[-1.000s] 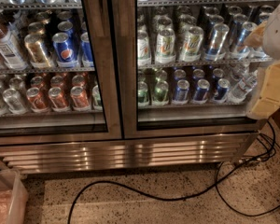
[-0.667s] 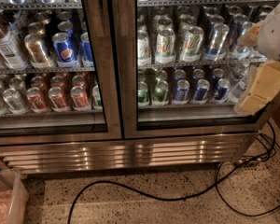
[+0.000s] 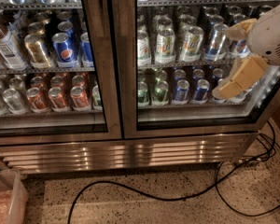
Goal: Open right fridge door
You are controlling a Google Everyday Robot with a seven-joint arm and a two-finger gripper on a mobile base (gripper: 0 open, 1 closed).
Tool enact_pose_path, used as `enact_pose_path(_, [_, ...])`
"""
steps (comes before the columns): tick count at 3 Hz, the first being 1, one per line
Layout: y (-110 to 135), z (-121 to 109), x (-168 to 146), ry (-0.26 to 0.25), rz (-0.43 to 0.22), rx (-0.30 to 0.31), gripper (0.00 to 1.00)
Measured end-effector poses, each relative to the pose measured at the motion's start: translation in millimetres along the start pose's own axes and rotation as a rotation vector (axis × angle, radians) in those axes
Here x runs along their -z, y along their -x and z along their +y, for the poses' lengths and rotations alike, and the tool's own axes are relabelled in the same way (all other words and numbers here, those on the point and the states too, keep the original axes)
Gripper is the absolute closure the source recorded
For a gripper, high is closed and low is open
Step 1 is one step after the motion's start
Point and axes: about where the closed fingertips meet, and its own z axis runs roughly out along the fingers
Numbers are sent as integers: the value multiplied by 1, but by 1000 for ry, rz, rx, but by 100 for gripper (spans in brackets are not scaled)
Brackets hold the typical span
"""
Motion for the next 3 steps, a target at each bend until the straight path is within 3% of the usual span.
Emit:
enact_pose_path(2, [7,3,-2,13,-24,-6,0])
enact_pose_path(3, [12,4,-9,-3,-96,0,0])
